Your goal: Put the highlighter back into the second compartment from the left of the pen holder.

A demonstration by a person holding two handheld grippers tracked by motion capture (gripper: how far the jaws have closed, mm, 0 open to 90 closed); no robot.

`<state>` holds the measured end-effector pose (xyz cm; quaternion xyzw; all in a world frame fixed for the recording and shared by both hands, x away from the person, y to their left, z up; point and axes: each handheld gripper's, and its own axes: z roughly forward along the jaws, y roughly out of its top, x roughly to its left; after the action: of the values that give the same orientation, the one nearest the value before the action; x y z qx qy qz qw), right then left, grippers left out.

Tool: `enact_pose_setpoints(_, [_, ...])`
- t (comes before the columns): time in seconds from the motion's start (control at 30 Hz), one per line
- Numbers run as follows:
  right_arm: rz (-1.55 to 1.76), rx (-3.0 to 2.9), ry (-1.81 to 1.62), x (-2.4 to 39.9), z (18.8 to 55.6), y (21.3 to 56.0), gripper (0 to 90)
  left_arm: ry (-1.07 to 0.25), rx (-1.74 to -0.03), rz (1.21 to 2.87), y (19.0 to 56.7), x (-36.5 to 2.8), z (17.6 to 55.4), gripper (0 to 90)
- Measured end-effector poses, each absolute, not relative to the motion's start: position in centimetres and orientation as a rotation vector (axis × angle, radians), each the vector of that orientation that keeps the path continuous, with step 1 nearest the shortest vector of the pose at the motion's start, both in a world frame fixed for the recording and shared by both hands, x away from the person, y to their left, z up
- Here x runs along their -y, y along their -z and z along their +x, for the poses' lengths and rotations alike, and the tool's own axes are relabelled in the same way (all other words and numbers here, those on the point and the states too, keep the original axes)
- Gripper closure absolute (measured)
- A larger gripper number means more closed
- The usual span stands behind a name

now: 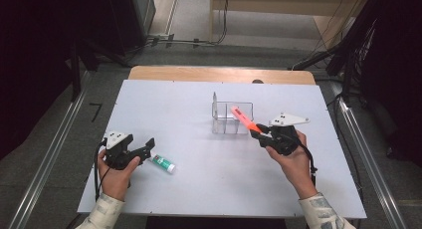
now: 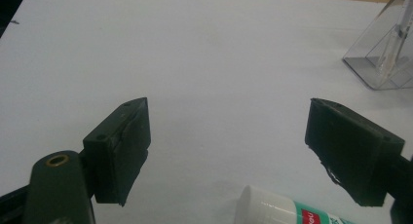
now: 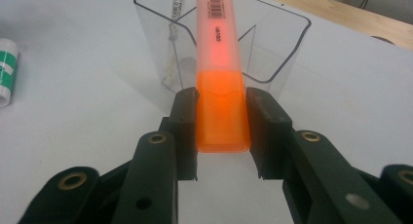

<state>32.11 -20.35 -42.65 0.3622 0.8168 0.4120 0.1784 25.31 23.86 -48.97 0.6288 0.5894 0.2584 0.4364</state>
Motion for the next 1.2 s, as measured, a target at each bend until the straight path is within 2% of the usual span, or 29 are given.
enact_pose_setpoints(1.2, [1.035,-2.299,-1.079,18.3,33.6,41.2,64.8,-0.641,-1.466,1.557,49.0,-23.9,25.3,17.1])
